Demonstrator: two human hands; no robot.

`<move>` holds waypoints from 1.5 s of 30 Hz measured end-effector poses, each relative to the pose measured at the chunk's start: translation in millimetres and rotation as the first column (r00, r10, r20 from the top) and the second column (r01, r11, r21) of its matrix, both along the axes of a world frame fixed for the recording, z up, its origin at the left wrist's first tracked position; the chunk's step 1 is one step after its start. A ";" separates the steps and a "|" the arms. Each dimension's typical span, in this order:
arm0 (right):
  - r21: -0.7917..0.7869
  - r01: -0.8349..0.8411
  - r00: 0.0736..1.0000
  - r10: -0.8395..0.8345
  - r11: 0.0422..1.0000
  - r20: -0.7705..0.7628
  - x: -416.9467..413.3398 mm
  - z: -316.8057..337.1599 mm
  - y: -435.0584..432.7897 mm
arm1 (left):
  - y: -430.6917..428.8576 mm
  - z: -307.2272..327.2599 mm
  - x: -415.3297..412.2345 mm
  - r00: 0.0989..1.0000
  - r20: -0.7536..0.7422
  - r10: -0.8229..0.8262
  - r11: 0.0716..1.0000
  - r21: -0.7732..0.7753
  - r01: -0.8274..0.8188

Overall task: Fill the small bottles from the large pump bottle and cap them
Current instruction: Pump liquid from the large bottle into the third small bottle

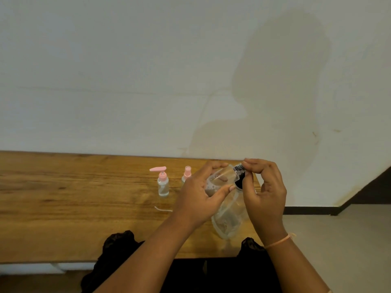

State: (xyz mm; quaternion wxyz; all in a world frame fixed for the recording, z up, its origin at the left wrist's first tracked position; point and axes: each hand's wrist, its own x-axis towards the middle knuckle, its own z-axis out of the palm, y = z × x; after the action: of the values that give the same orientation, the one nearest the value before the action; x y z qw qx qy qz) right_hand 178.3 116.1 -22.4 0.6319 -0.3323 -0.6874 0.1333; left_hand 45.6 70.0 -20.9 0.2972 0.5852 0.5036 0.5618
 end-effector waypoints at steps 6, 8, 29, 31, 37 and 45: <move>-0.014 -0.010 1.000 0.010 1.000 -0.005 -1.7 -3.2 6.5 | 2.9 -2.0 -0.7 1.000 -0.010 0.007 1.000 -0.018 -0.007; -0.003 -0.005 1.000 0.005 1.000 0.025 0.0 -6.0 7.6 | 2.2 -2.8 -0.4 1.000 -0.022 0.011 0.999 -0.033 -0.011; 0.006 0.020 0.996 -0.021 1.000 0.084 2.4 -6.6 10.4 | 3.2 -4.9 2.3 1.000 -0.014 0.009 0.999 -0.032 -0.010; 0.004 0.015 0.996 -0.015 1.000 0.085 3.1 -8.0 9.8 | 1.5 -4.1 1.7 1.000 -0.013 0.010 0.999 -0.036 -0.010; 0.023 0.021 0.996 -0.023 1.000 0.084 2.6 -3.3 3.4 | 0.4 -3.3 2.3 1.000 0.009 0.014 1.000 -0.008 -0.014; 0.037 0.019 0.998 -0.021 0.999 0.065 2.1 -0.1 6.4 | 3.5 -0.6 1.1 0.999 0.036 0.006 1.000 0.009 -0.006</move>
State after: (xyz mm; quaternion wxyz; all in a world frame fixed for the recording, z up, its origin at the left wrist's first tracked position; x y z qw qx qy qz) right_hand 180.5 122.5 -22.5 0.6164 -0.3317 -0.7067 0.1035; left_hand 46.7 73.5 -21.5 0.3018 0.5747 0.4974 0.5754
